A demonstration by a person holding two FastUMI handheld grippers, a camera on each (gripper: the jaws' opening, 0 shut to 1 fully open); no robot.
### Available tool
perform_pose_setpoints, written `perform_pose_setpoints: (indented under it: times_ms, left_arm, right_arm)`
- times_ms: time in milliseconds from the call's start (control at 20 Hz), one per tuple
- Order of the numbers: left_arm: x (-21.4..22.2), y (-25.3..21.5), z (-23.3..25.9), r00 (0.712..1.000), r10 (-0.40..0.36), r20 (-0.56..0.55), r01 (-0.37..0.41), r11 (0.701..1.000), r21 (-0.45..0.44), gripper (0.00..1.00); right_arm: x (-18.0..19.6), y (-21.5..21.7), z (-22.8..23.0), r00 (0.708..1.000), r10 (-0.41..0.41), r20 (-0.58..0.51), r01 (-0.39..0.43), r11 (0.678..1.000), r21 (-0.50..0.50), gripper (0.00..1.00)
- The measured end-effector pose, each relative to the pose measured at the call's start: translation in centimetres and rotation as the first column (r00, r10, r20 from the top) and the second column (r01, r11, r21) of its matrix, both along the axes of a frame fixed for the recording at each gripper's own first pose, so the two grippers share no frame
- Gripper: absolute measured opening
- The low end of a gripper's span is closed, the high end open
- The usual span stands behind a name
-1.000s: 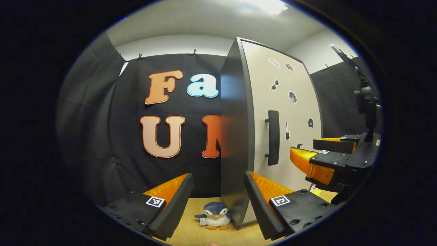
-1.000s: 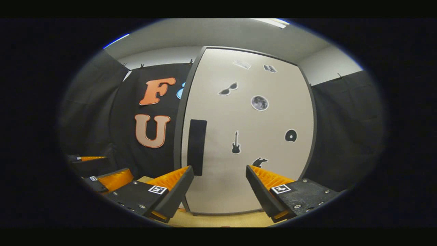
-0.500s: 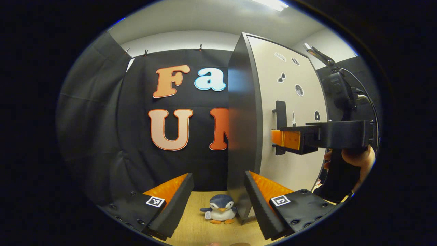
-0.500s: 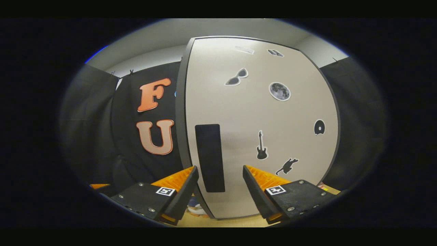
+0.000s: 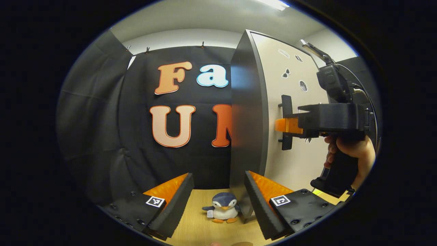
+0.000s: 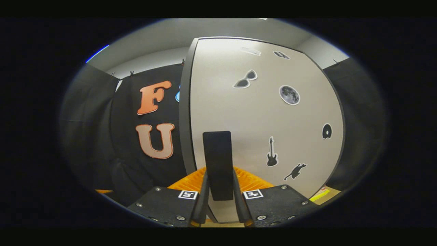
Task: Open the cabinet door with the right hand, grasp the bottle in the cabinet with the left hand and place it on the coaster, then close the cabinet door with the right hand.
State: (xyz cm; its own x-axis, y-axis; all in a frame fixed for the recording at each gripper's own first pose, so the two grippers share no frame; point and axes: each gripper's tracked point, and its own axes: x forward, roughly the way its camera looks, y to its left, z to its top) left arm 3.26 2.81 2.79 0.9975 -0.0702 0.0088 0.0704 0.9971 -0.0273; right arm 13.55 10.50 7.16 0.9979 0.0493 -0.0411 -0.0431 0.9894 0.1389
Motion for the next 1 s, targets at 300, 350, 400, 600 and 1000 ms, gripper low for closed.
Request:
perform_pose_setpoints:
  times_ms: [300, 350, 400, 600, 1000]
  left_arm:
    - [0.2, 1.8, -0.3, 1.000, 0.018, -0.006, -0.018, 1.000, 0.004, 0.97]
    - [0.3, 2.0, -0.4, 1.000, 0.018, -0.008, -0.018, 1.000, 0.002, 0.99]
    - [0.5, 2.2, -0.5, 1.000, 0.016, -0.008, -0.016, 1.000, -0.001, 0.97]
    - [0.8, 2.3, -0.8, 1.000, -0.001, -0.014, 0.001, 1.000, 0.001, 0.97]
    - [0.7, 1.2, -1.1, 1.000, -0.025, -0.017, 0.025, 1.000, 0.004, 0.97]
  right_arm:
    - [-0.4, -0.2, 0.1, 1.000, -0.017, 0.013, 0.017, 0.999, 0.033, 0.20]
    - [-0.6, -0.2, 0.1, 1.000, -0.015, 0.014, 0.014, 0.999, 0.038, 0.19]
    - [-0.9, -0.3, 0.1, 1.000, -0.012, 0.015, 0.011, 0.999, 0.051, 0.19]
    - [-1.9, -0.8, 0.6, 0.997, -0.029, 0.074, 0.025, 0.998, 0.050, 0.17]
    - [-3.5, -1.7, 0.3, 0.997, 0.002, 0.074, -0.006, 0.999, 0.051, 0.14]
